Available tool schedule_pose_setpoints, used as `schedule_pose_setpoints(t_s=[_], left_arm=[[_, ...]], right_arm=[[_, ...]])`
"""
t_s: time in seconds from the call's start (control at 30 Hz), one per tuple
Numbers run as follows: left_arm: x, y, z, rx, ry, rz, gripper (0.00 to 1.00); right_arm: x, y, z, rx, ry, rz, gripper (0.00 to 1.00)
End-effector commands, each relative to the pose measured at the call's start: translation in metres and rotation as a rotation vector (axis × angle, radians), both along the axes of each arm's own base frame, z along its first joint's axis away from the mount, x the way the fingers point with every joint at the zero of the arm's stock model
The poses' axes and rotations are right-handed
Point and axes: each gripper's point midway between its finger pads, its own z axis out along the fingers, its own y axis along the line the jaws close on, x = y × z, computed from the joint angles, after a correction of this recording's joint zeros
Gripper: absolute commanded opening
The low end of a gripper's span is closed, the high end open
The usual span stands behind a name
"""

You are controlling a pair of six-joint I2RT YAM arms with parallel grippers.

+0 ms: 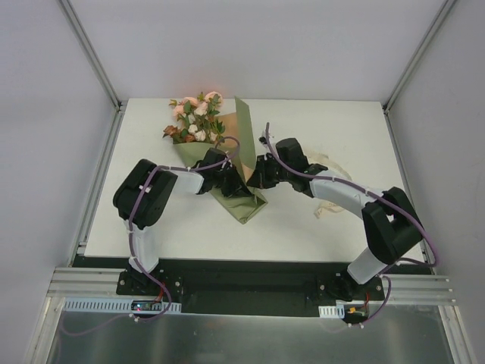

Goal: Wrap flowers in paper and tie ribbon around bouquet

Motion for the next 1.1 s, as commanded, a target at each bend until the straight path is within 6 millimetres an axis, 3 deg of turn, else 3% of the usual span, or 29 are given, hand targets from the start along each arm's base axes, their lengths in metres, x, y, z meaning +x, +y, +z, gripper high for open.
schedule_pose_setpoints(t_s=[0.0,0.13,0.27,0.37,0.57,0.77,0.9,1.07], left_arm=[[-0.016,0.026,-0.021,0.097,0.009,-0.003,0.06],[-0.017,0.02,-0.011,0.038,-0.019,-0.011,0.07],[-0.017,0.006,0.003,-0.051,-0.038,-0.057,0.1],[-0.014,-0.007,0.015,-0.118,-0.073,-0.09,0.13],[-0.01,-0.028,0.023,-0.171,-0.092,-0.125,0.15],[-0.013,-0.031,0.008,-0.187,-0.03,-0.101,0.15],[-0.013,-0.037,0.024,-0.236,-0.095,-0.115,0.17],[-0.011,-0.031,0.033,-0.201,-0.162,-0.112,0.14]], right_arm=[[-0.001,0.0,-0.008,-0.069,0.058,-0.02,0.0],[0.0,-0.001,-0.018,-0.098,0.101,-0.018,0.0],[0.009,-0.027,-0.006,-0.11,0.1,-0.14,0.0],[0.011,-0.048,-0.011,-0.09,0.165,-0.242,0.0],[0.01,-0.057,-0.019,-0.05,0.215,-0.326,0.0],[0.008,-0.055,-0.009,-0.016,0.212,-0.327,0.0],[0.007,-0.07,-0.007,-0.002,0.219,-0.397,0.0],[0.011,-0.096,-0.021,0.022,0.272,-0.505,0.0]])
